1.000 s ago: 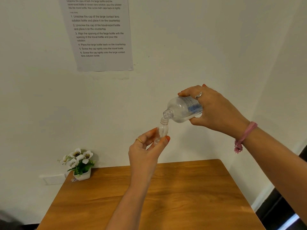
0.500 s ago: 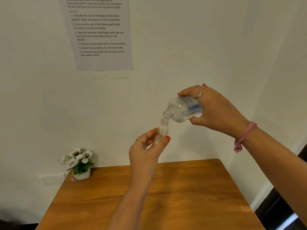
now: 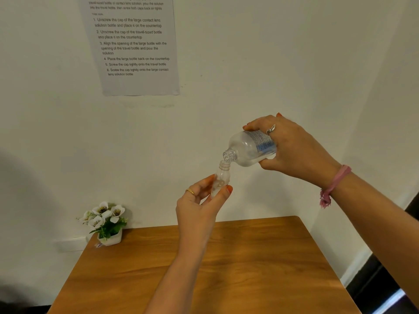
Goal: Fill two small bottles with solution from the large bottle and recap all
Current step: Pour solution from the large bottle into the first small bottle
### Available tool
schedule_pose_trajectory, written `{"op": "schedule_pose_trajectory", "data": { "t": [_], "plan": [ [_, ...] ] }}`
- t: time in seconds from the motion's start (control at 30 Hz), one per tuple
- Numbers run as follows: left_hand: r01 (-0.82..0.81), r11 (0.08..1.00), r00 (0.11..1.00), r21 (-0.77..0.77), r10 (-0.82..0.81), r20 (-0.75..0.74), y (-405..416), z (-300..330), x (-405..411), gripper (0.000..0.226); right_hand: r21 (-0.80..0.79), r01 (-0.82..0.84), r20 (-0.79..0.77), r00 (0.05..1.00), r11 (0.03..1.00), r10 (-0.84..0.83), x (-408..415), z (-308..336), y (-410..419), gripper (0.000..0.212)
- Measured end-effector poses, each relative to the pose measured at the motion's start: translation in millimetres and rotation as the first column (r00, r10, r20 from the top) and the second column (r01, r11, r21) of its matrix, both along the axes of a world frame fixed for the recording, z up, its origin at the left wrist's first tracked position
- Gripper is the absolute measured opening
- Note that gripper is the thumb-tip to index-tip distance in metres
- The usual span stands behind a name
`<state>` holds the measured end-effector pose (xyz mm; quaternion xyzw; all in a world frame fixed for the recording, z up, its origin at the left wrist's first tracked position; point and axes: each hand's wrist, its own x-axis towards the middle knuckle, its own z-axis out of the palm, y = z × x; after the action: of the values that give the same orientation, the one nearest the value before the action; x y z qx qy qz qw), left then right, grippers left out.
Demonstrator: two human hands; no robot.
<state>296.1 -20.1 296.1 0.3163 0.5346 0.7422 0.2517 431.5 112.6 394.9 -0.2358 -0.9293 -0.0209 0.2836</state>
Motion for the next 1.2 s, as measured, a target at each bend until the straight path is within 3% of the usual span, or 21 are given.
{"op": "schedule_pose_trajectory", "data": {
  "t": [1.2],
  "plan": [
    [0.010,1.000,1.000,-0.008,-0.009,0.011,4.8,-2.8,-1.4,0.034,0.020,0.007,0.025,1.000,1.000,-0.008,-1.0,-0.4,3.5,0.064]
  ]
}}
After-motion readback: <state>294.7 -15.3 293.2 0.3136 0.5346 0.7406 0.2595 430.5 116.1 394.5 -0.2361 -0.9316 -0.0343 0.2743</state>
